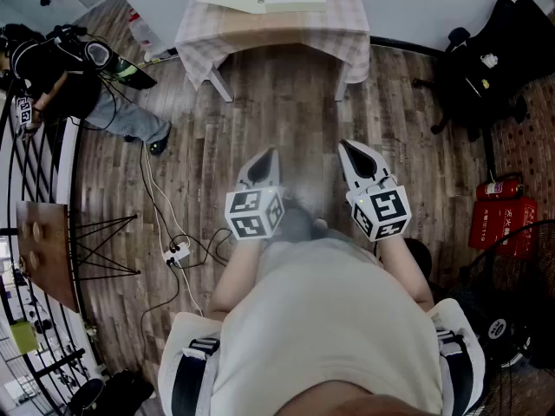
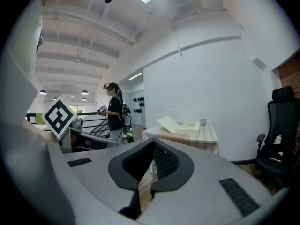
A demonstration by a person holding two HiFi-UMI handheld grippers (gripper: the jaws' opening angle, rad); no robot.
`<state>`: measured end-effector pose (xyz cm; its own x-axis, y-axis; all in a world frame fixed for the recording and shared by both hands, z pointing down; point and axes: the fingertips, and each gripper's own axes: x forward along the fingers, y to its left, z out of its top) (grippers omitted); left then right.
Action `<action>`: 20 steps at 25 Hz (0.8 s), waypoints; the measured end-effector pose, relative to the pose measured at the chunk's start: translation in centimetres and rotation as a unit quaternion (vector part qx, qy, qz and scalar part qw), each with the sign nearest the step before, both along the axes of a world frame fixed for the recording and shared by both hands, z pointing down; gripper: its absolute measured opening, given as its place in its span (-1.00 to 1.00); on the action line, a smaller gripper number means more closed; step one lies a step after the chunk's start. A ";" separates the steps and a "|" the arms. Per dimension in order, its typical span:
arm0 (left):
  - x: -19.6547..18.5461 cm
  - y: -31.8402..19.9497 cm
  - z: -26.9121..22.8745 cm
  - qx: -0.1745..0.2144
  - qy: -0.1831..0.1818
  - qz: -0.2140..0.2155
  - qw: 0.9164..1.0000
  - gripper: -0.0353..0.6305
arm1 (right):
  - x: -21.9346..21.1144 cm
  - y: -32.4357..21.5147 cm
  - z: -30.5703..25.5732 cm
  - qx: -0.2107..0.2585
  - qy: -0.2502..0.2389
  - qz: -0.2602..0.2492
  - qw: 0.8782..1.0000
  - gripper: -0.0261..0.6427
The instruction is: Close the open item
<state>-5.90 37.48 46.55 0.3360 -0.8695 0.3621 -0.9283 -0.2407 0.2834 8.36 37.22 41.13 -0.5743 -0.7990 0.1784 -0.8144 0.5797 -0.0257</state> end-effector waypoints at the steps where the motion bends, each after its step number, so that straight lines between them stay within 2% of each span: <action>1: 0.1 0.0 0.0 0.000 0.000 -0.002 1.000 -0.88 | 0.0 0.2 0.0 0.000 0.000 -0.005 1.000 -0.92; 20: 1.9 -0.9 -0.8 0.009 -0.002 -0.026 1.000 -0.88 | 1.7 -1.0 0.7 -0.011 -0.006 -0.046 0.999 -0.92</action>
<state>-3.99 36.55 45.78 0.2883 -0.8925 0.3468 -0.9408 -0.1966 0.2761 10.03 36.20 41.85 -0.6468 -0.7392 0.1877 -0.7577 0.6509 -0.0476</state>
